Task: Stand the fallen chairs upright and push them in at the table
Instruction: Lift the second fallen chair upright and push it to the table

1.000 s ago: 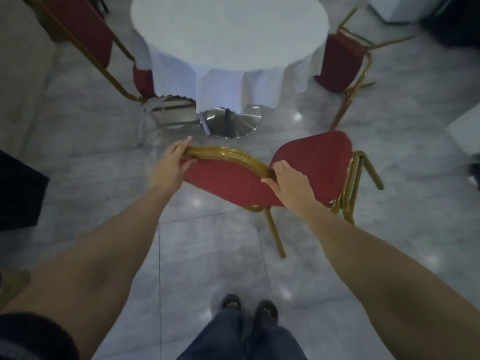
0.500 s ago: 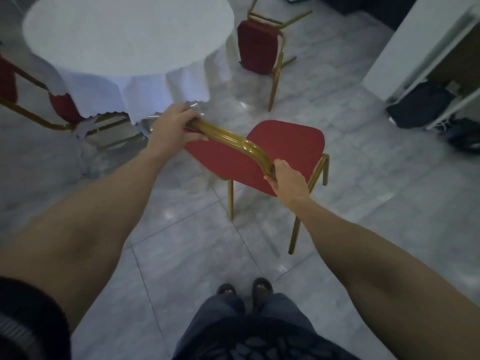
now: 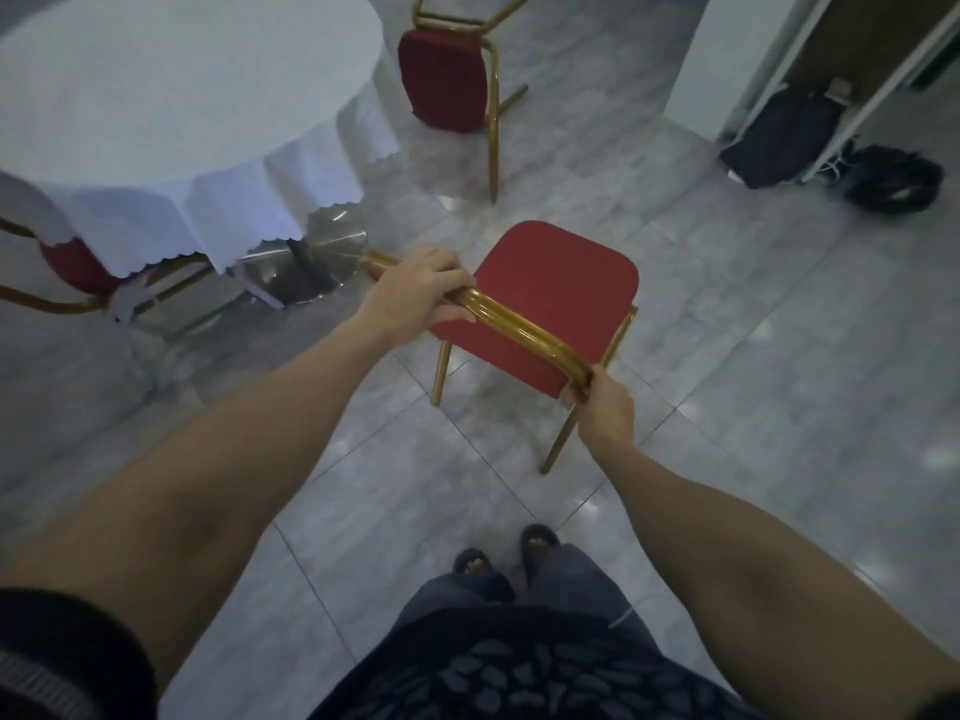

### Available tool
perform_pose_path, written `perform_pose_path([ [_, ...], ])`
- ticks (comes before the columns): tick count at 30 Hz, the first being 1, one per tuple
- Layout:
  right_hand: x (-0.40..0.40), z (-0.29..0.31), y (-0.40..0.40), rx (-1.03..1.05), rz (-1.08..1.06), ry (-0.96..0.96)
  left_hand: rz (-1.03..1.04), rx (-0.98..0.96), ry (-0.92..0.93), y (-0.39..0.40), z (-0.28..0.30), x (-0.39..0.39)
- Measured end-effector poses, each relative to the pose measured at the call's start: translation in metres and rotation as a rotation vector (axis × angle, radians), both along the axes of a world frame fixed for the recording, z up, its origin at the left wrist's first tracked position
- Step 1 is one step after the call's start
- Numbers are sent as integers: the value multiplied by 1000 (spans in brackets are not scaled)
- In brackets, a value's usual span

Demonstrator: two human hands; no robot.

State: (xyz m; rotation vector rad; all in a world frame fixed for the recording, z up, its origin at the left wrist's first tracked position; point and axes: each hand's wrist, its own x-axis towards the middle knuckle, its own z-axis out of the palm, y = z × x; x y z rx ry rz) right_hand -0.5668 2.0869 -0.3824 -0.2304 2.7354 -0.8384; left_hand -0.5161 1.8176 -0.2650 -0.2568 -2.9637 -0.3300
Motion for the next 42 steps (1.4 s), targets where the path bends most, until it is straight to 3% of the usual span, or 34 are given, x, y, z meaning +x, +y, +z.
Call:
perform_pose_path([
  [6, 26, 27, -19, -208, -139, 86, 116, 32, -14, -10, 4, 3],
  [10, 65, 59, -38, -315, -18, 250, 300, -5, -192, -39, 2, 6],
  [16, 74, 57, -48, 55, 253, 336, 389, 85, -282, -46, 3, 6],
  [20, 71, 49, -39, 147, 325, 365, 404, 126, -265, -45, 2, 10],
  [31, -2, 51, 2, 182, 419, 322, 622, 176, -101, 19, -18, 12],
  [42, -136, 56, 67, 185, 782, 355, 983, 166, 67, 151, -30, -8],
])
